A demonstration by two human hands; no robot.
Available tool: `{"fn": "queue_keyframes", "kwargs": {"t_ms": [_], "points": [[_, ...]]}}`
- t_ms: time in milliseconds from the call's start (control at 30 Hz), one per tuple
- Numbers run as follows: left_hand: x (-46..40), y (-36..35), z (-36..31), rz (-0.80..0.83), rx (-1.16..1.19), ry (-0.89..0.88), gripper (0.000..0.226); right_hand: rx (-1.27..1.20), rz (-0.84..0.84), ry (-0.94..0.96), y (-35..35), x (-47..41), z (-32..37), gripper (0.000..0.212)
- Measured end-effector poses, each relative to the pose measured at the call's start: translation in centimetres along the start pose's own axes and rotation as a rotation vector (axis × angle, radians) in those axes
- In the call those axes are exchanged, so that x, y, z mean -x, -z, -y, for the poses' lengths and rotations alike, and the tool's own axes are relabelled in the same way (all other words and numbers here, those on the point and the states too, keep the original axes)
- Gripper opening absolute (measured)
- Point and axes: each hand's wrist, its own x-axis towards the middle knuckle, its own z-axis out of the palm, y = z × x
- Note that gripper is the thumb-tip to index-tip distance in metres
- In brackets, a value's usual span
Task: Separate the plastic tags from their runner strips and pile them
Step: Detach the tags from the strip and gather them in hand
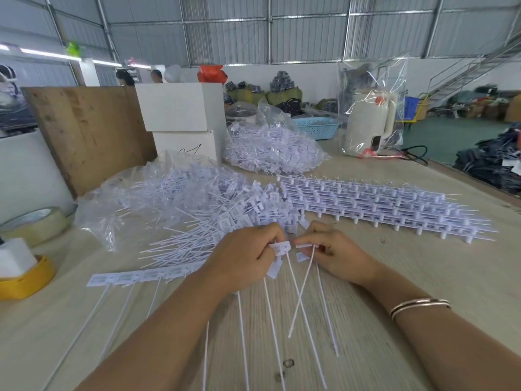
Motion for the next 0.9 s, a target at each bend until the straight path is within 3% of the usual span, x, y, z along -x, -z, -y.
{"fn": "queue_keyframes", "kwargs": {"t_ms": [133, 300, 500, 667, 800, 900], "points": [[-0.1, -0.3, 0.2, 0.015, -0.027, 0.033, 0.028, -0.011, 0.026, 0.013, 0.2, 0.0, -0.3, 0.050], [-0.3, -0.5, 0.6, 0.031, -0.046, 0.074, 0.037, 0.008, 0.059, 0.067, 0.0, -0.2, -0.1, 0.057], [-0.3, -0.8, 0.5, 0.037, 0.044, 0.101, 0.041, -0.050, -0.005, 0.019, 0.2, 0.0, 0.1, 0.050], [-0.2, -1.0, 0.0, 0.019, 0.093, 0.081, 0.039, -0.123, -0.090, 0.149, 0.0, 0.1, 1.8, 0.023], [-0.2, -0.9, -0.9, -0.045, 0.156, 0.077, 0.033, -0.109, -0.020, 0.123, -0.6, -0.1, 2.5, 0.026], [-0.8, -0.7, -1.6, -0.054, 0.171, 0.065, 0.034, -0.129, -0.074, 0.084, -0.7, -0.1, 2.0, 0.022]]}}
